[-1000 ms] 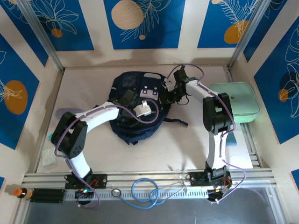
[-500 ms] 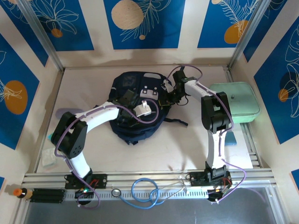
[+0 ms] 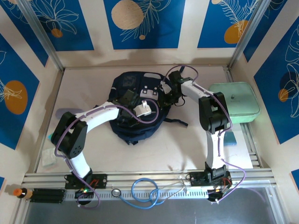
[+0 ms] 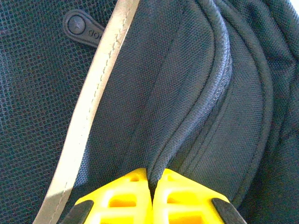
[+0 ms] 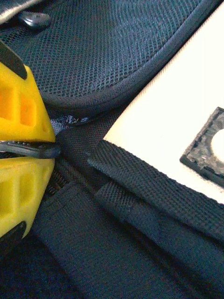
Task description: Pack the student bag
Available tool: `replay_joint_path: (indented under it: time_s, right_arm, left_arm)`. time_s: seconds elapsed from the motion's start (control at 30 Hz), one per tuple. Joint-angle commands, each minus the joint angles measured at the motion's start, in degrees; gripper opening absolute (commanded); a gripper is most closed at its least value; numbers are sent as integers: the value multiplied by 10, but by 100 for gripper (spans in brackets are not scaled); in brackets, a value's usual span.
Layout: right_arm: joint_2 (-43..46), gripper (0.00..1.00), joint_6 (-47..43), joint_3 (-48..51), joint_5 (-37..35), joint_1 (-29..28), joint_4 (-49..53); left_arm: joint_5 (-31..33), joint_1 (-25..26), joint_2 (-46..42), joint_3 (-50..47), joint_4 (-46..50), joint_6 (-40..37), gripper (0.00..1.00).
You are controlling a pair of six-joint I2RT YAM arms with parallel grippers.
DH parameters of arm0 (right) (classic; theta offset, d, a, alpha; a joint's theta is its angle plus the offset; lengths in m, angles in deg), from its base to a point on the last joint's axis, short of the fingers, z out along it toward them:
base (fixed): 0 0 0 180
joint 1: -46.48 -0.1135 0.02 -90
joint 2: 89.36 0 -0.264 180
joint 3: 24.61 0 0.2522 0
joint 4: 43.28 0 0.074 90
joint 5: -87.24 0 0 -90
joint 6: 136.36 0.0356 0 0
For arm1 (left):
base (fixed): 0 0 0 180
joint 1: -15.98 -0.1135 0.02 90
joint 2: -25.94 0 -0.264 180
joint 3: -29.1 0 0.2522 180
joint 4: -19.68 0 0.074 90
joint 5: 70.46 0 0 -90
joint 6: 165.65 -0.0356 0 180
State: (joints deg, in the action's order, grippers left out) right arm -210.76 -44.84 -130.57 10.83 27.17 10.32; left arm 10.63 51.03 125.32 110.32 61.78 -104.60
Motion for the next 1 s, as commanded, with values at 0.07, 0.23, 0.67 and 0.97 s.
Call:
replay_joint_path:
  time_s: [0.07, 0.23, 0.67, 0.97]
  right_arm:
    - [5, 6, 15, 24, -63, -9, -25]
    - [82, 1, 49, 85, -16, 5, -94]
    - [242, 0, 148, 256, 128, 17, -291]
    - [273, 0, 178, 324, 177, 12, -376]
  left_arm:
    - [17, -3, 0, 7, 9, 11, 7]
    - [34, -6, -9, 9, 1, 23, 2]
    - [12, -20, -61, 31, -52, 101, 0]
    - [-11, -21, -62, 56, -61, 129, 0]
